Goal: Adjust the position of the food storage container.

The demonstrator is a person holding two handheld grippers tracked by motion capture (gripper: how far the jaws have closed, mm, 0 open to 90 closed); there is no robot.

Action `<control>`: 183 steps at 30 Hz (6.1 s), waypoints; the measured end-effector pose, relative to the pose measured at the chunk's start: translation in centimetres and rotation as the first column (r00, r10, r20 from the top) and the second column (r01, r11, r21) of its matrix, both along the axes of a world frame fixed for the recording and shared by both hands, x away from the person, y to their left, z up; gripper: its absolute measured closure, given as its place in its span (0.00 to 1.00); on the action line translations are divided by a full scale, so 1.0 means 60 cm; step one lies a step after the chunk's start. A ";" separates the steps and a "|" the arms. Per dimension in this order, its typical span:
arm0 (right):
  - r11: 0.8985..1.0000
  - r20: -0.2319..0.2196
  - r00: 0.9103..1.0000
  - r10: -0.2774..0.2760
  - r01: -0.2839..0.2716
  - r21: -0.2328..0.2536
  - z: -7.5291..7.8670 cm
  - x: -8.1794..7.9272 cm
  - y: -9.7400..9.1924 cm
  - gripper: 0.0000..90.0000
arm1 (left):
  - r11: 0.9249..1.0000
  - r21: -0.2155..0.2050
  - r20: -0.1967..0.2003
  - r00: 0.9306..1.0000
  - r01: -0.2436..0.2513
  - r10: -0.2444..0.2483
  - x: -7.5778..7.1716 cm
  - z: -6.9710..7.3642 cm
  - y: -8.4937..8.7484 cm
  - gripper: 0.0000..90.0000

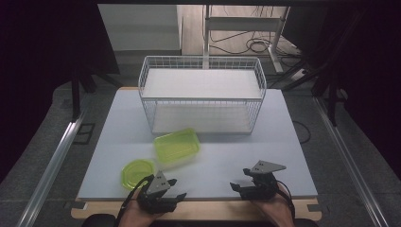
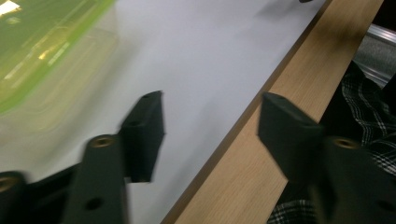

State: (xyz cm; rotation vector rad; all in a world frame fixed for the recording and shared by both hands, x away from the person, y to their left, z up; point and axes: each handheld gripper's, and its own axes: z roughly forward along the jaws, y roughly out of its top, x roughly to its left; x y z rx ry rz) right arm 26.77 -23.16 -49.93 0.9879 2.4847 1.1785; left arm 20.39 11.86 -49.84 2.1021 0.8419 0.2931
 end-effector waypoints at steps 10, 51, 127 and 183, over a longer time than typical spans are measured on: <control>1.000 0.010 1.000 -0.004 0.004 0.010 0.002 -0.001 -0.001 0.29 | 0.996 0.018 -0.040 0.996 -0.082 0.083 -0.003 0.022 0.060 1.00; 1.000 -0.012 1.000 -0.001 0.001 0.009 -0.002 0.001 0.001 0.44 | 0.950 0.038 -0.080 0.947 -0.310 0.312 0.054 -0.004 0.173 1.00; 0.999 -0.007 1.000 0.002 -0.003 -0.033 0.020 0.218 0.127 0.96 | 0.890 0.158 -0.109 0.889 -0.427 0.446 0.185 -0.050 0.017 0.99; 0.999 -0.067 0.997 0.047 -0.047 0.012 0.031 0.164 0.082 0.93 | 0.932 0.000 -0.129 0.924 -0.362 0.359 0.209 -0.007 -0.011 1.00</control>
